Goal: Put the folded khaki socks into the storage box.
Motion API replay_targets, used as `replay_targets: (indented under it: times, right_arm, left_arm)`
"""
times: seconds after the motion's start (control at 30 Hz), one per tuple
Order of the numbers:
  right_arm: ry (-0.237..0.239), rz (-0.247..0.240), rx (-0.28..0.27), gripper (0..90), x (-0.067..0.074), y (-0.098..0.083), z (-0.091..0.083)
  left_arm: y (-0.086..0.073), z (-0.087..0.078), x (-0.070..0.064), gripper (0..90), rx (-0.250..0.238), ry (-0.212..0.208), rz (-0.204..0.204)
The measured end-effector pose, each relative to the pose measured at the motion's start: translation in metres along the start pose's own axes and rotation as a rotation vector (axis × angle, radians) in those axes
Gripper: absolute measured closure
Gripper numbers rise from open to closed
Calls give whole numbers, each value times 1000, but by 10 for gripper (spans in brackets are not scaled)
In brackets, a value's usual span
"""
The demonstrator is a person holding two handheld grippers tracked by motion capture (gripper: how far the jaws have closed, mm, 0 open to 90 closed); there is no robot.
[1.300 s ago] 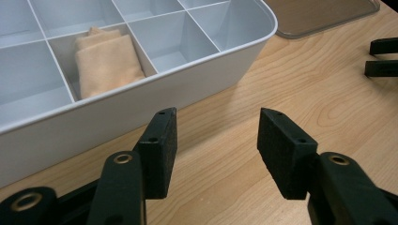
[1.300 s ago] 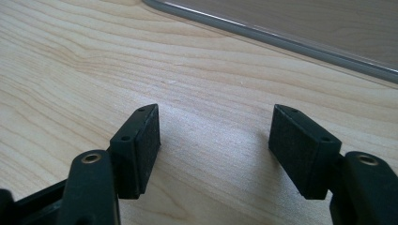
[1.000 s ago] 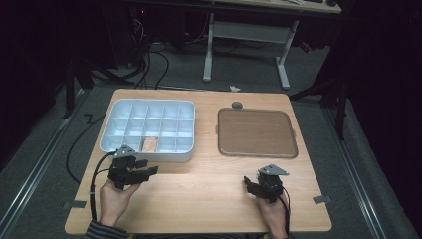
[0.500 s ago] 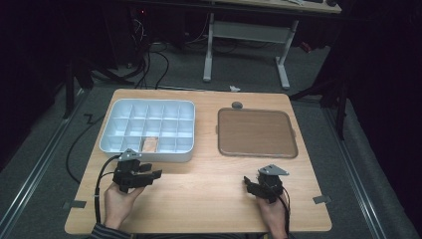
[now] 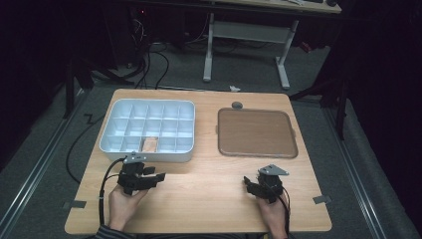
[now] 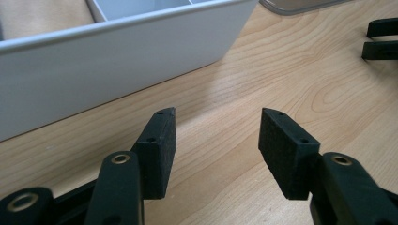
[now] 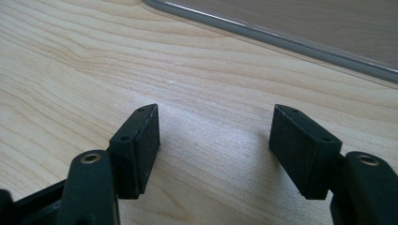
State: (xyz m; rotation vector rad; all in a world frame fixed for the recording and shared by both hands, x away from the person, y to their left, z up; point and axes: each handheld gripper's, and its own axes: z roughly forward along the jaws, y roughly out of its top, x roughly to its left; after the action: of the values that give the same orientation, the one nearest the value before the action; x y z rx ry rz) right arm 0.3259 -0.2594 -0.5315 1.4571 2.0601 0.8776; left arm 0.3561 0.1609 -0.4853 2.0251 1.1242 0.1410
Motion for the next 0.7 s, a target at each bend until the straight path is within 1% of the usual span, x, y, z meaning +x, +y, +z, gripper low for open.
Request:
replay_targets:
  times: [0.27, 0.4, 0.7]
  right_arm:
    - [0, 0, 0, 339, 0, 0, 0]
    - [0, -1, 0, 339, 0, 0, 0]
    - [0, -1, 0, 339, 0, 0, 0]
  left_arm:
    - [0, 9, -3, 470, 9, -7, 10]
    - [0, 14, -3, 470, 13, -11, 0]
    - [-2, 21, -1, 470, 12, -11, -5]
